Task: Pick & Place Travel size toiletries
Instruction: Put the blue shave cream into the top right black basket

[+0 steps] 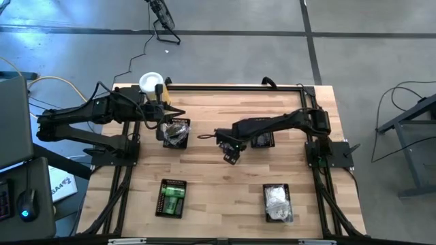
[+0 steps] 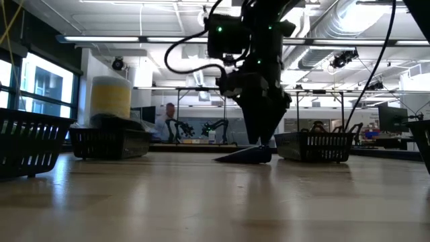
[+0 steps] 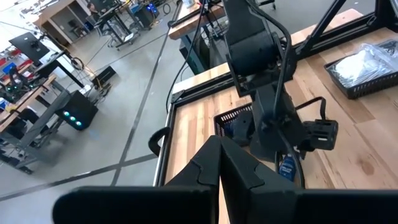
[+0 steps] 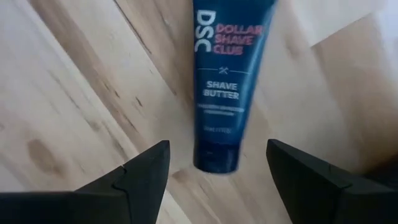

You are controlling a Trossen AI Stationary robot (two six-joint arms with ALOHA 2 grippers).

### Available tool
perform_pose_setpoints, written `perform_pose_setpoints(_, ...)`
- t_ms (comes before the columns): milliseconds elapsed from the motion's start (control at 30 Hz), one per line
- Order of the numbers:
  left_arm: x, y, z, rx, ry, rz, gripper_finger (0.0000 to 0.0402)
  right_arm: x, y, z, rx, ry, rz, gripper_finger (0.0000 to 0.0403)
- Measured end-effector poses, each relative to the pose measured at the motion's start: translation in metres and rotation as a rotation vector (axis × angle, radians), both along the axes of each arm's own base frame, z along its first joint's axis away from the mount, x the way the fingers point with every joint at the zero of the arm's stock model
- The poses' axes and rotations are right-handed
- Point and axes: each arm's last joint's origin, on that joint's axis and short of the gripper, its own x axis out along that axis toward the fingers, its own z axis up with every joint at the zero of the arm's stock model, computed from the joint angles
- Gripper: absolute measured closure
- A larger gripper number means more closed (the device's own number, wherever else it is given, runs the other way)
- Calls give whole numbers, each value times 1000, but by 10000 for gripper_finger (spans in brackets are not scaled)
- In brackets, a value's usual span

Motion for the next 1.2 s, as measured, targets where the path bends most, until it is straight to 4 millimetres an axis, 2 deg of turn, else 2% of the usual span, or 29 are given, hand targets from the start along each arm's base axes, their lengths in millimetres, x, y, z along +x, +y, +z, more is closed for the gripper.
perform_pose_setpoints(133, 0, 0, -1, -2, 13, 0, 401, 2, 1, -11, 6, 27, 3, 143)
perform_pose_setpoints(400, 0, 0, -2, -3, 21, -4, 401, 4, 2, -10, 31, 5, 13, 149)
perform_pose_setpoints(900, 0, 0, -2, -3, 22, -3, 401, 8, 2, -30, 50, 50, 16, 163)
perform_pose_setpoints(1200, 0, 0, -2, -3, 22, -2, 401, 8, 2, -30, 48, 43, 17, 165)
